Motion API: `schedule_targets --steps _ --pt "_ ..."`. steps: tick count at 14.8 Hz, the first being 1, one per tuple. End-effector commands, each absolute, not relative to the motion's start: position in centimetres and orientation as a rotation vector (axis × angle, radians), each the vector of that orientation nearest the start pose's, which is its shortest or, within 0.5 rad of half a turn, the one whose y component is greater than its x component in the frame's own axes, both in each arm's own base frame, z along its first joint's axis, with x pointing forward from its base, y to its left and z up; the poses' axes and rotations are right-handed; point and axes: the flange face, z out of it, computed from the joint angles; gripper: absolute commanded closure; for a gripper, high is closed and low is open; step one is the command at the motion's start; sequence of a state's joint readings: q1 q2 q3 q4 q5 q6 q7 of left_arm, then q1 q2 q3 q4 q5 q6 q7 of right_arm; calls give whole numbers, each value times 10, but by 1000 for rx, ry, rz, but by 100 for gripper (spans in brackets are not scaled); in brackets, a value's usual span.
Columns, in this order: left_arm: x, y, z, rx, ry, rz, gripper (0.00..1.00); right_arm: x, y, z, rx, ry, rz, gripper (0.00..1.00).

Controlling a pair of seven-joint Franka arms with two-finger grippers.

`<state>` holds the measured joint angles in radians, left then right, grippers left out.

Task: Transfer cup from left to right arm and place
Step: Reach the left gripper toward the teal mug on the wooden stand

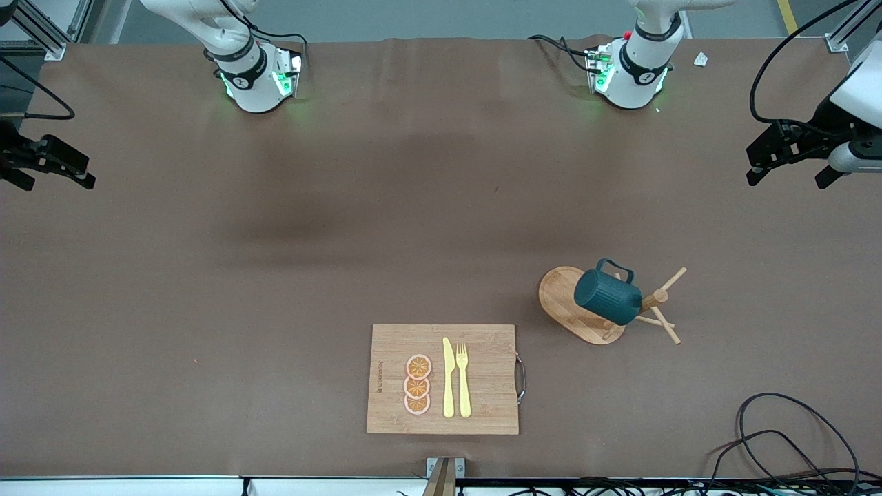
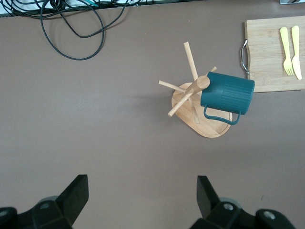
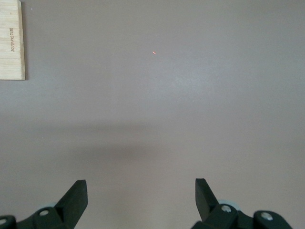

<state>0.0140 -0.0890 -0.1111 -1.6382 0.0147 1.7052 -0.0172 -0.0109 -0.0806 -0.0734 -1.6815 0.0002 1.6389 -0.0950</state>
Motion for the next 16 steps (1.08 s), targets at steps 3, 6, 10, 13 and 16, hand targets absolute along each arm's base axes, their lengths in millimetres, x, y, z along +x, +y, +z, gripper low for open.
schedule_targets --steps 3,6,10,13,16 --pt "543 -62 656 -3105 167 -291 0 529 -44 628 -3115 4 -73 0" --pt "544 -67 650 -3120 153 -267 0 529 -45 628 -3115 1 -70 0" --pt "549 -82 634 -3175 -63 -209 0 530 -36 631 -3117 -18 -84 0" --pt "559 -96 613 -3169 -417 -144 0 529 -22 637 -3115 -7 -85 0" --pt "573 -105 593 -3162 -683 -95 0 529 -23 637 -3115 -4 -73 0"
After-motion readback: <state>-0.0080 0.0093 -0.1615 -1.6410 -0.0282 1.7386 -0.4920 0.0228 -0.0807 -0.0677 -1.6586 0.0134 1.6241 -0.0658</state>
